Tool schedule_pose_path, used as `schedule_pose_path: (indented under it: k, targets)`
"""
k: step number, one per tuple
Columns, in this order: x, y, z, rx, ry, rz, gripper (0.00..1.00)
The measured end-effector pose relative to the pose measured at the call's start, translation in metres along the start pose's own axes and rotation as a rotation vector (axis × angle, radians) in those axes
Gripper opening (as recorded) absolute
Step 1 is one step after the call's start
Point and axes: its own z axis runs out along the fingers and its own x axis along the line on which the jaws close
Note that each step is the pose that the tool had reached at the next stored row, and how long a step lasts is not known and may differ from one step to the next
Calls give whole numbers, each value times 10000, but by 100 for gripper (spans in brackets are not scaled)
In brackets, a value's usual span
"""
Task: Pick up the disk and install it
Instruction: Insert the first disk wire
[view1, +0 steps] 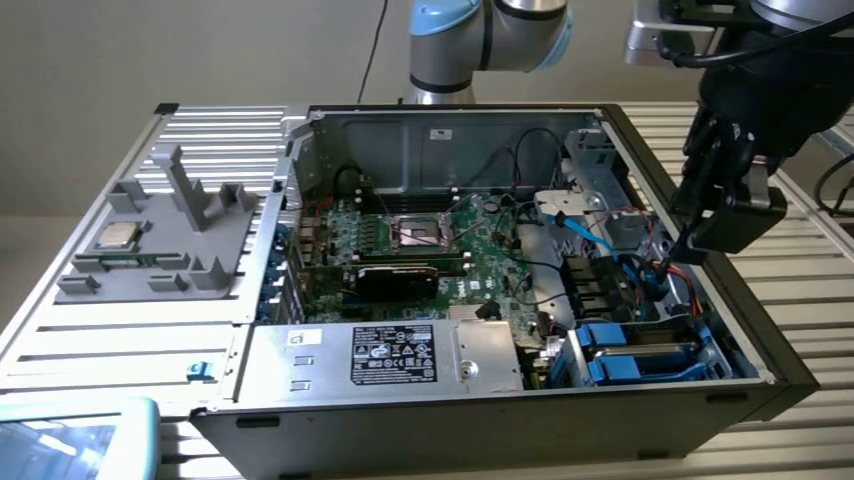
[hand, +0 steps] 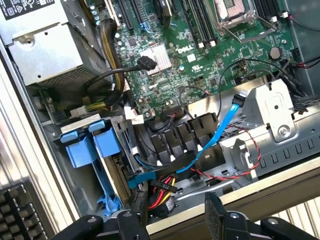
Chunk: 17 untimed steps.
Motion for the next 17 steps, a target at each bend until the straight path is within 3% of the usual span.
schedule_pose_path:
  k: [4,7,12,13,14,17]
  targets:
    - [54,-19,-21,-130,-321,27,58]
    - [85,-17,-23,-276,-680,61,58]
    - [151,-21,-32,-566,-1397,125,58]
    - [167,-25,-34,-614,-1518,137,58]
    - [189,-33,-42,-638,-1577,142,58]
    - [274,-68,-65,-646,-1595,146,58]
